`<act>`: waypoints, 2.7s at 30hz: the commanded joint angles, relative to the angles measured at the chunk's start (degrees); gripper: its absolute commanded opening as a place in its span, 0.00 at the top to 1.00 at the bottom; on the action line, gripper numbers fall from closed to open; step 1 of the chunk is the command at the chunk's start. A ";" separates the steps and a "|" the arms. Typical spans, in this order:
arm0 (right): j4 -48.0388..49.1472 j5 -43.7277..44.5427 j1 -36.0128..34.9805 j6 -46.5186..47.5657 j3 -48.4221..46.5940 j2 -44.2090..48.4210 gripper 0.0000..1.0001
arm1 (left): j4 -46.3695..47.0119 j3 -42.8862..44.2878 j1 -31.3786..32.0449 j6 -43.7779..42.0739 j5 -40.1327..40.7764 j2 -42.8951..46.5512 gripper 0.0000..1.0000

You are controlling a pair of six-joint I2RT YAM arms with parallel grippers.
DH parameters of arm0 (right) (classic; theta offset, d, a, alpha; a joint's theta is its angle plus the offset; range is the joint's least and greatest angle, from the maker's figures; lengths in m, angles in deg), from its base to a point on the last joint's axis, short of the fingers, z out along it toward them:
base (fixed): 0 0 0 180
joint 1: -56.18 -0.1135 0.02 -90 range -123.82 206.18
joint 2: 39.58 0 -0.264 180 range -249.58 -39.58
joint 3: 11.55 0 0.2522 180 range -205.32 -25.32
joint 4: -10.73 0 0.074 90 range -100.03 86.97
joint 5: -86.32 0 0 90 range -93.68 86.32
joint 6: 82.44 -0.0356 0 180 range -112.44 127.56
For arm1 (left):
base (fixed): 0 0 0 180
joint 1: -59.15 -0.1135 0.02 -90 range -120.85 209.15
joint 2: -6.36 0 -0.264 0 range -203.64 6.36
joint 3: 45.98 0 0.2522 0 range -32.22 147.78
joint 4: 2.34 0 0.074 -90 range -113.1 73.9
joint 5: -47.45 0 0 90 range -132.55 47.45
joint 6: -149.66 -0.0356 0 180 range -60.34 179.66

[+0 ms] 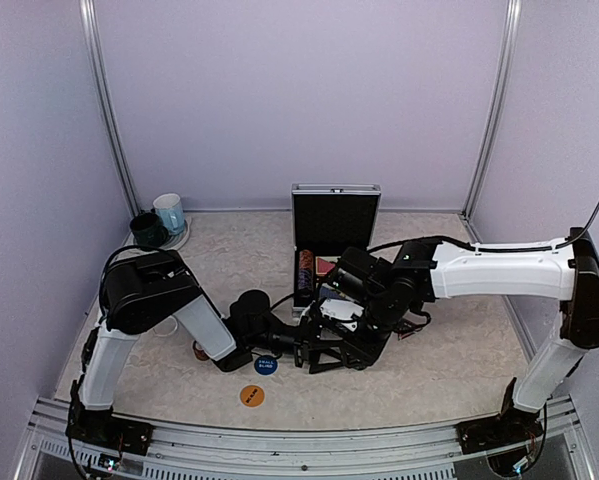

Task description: Pack up texas hold em set

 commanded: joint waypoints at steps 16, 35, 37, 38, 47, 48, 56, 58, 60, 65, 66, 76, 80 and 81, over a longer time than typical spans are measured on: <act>-3.56 -3.29 0.35 -0.17 -2.94 -5.04 1.00 | 2.86 4.90 0.34 -1.07 -3.13 -2.49 0.16; -3.51 -1.90 0.35 -0.44 -2.58 -4.20 1.00 | 2.78 6.07 0.64 -1.06 -4.24 -2.65 0.96; -3.62 -1.54 0.35 -0.52 -2.79 -4.03 1.00 | 2.35 6.07 0.65 -1.28 -4.27 -2.43 1.00; -3.58 -1.43 0.35 -0.53 -2.88 -3.92 1.00 | 2.18 6.07 0.65 -1.40 -4.27 -2.38 1.00; -2.96 -2.94 0.35 -1.00 -4.51 0.75 0.27 | -4.13 5.08 -1.36 -6.13 -4.22 0.71 1.00; -2.60 -3.14 0.35 -1.29 -4.53 1.77 0.21 | -5.96 4.95 -1.81 -7.56 -4.11 1.63 1.00; 1.59 -3.94 0.40 -2.97 -2.22 8.98 0.05 | -28.04 7.55 -5.44 -24.31 -2.51 8.24 1.00; 2.58 -2.66 0.48 -3.57 -1.30 10.55 0.05 | -36.61 9.74 -6.27 -30.85 -0.61 9.79 1.00; 3.31 -0.37 0.60 -4.45 -0.43 11.74 0.04 | -42.94 12.01 -7.20 -36.09 0.53 10.63 1.00; 5.04 3.74 1.58 -6.63 2.02 14.10 0.02 | -51.48 17.58 -8.83 -43.29 0.79 10.02 1.00; 5.20 5.19 1.79 -7.07 2.41 14.45 0.02 | -52.01 18.35 -9.10 -43.90 0.48 9.71 1.00; 5.28 13.20 4.51 -11.87 4.05 19.38 0.02 | -68.13 32.31 -9.53 -59.39 1.50 5.30 1.00; 4.86 15.31 5.71 -13.67 4.56 21.09 0.02 | -72.74 37.73 -9.78 -65.47 2.12 3.79 1.00; 4.67 15.60 5.87 -14.02 4.66 21.41 0.02 | -74.81 39.61 -9.80 -67.34 2.50 3.09 1.00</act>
